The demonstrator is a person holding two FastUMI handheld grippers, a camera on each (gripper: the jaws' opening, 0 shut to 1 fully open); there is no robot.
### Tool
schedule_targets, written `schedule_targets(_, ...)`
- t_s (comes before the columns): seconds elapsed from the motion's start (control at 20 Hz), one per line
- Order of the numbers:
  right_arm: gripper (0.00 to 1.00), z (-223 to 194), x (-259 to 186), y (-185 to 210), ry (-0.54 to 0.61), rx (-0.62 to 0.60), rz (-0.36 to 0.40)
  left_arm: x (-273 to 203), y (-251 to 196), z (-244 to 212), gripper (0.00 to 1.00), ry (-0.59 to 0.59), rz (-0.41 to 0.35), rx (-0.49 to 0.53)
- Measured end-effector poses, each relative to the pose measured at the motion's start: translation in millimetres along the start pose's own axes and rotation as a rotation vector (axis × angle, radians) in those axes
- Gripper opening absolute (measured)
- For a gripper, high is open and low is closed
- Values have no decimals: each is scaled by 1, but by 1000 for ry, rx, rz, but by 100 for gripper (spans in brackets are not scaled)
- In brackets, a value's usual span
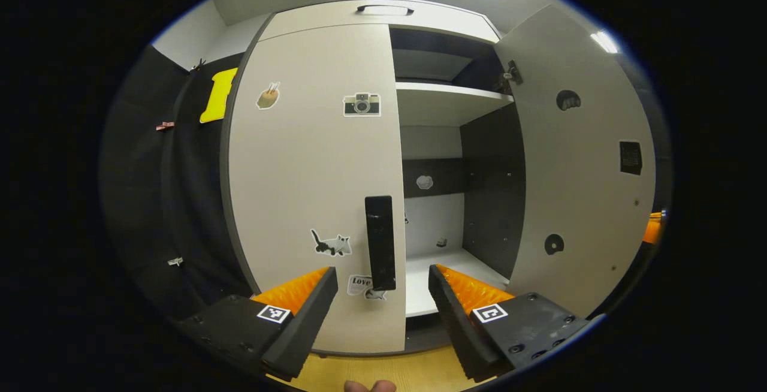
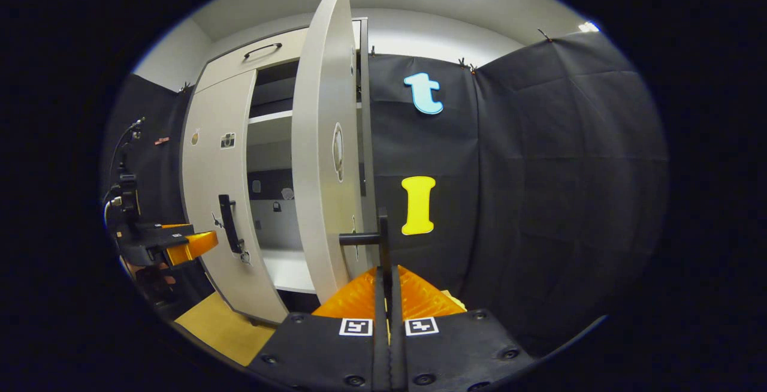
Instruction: Open the right door of the double-door shoe cabinet with the right hand, and open the left door with the left hand.
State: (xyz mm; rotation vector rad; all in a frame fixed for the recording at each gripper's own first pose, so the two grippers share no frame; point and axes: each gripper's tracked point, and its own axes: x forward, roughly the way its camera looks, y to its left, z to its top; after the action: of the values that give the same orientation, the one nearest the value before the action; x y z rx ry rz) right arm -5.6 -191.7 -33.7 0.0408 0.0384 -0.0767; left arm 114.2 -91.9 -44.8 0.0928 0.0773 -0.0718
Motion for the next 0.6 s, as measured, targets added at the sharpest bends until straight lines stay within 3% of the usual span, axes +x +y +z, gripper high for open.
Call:
schedule_targets(0.1, 8, 5, -10, -1, -6, 19, 1, 17, 0, 4, 95, 2, 7, -7)
schedule_targets(0.2, 17, 9, -16, -5, -11, 27, 1, 34, 1, 6, 95, 3, 21, 1)
schedule_targets(0.45, 65, 9, -34, -23, -13, 15, -35, 67, 13, 0, 94, -1, 85, 23)
schedule_targets(0.6, 70, 7, -40, -38, -5, 5, -62, 80, 20, -6, 82, 11, 103, 34)
